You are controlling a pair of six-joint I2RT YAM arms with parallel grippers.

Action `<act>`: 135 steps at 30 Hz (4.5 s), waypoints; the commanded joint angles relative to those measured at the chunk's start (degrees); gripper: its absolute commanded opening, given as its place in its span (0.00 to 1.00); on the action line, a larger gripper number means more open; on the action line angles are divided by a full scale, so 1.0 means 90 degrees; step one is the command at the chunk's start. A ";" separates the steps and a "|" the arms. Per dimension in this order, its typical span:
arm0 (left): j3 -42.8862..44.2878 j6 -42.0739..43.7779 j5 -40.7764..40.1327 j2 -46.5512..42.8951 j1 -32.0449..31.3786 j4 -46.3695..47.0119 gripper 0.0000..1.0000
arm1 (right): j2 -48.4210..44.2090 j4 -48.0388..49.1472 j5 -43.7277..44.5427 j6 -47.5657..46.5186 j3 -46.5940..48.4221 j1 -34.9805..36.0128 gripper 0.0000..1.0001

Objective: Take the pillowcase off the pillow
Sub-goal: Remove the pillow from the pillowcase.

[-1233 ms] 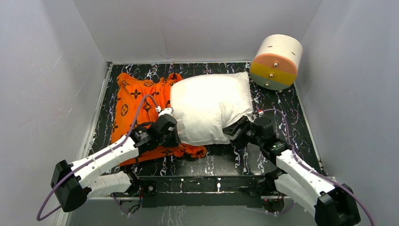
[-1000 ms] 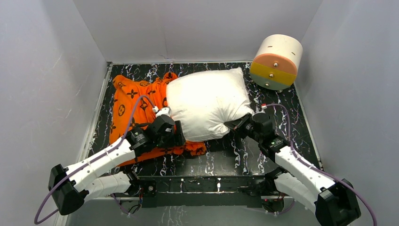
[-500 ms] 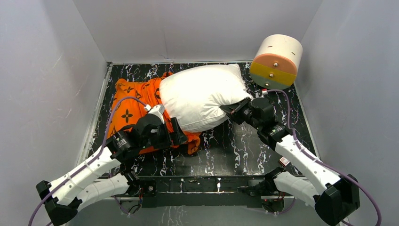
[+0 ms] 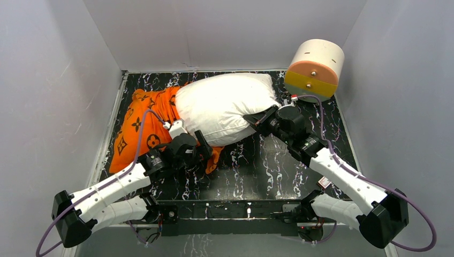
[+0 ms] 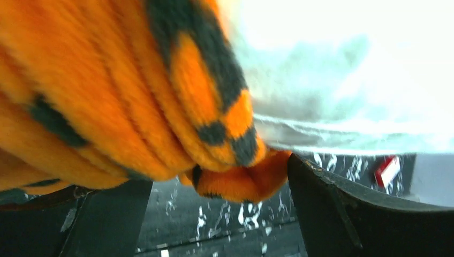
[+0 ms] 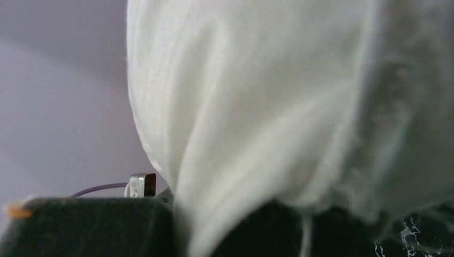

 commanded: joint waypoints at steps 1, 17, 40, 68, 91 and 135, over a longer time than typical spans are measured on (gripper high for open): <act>0.0018 -0.0069 -0.2011 0.0127 -0.0020 0.0342 0.89 | -0.0522 0.1006 0.0466 -0.0172 0.0541 0.0108 0.00; -0.0029 -0.2254 -0.3955 -0.0975 -0.0014 -0.4569 0.09 | -0.0594 -0.2345 0.3611 -0.2874 0.2467 -0.0121 0.00; 0.2091 0.3138 -0.0765 -0.1534 -0.0012 -0.1965 0.98 | -0.2820 -0.3483 0.1183 -0.0522 -0.1597 -0.0358 0.00; 0.0877 0.1216 -0.3108 -0.2527 -0.0004 -0.3408 0.29 | -0.2768 -0.4611 0.2745 -0.1224 -0.0397 -0.0356 0.05; 0.0407 0.1557 -0.0970 -0.0950 -0.0001 -0.2020 0.75 | 0.2739 -0.3672 -0.0707 -0.5087 0.4971 -0.0015 0.73; 0.5948 0.5691 0.3415 0.5668 0.3236 -0.1616 0.00 | 0.0567 -0.0879 0.0268 -0.3056 -0.2835 0.0561 0.17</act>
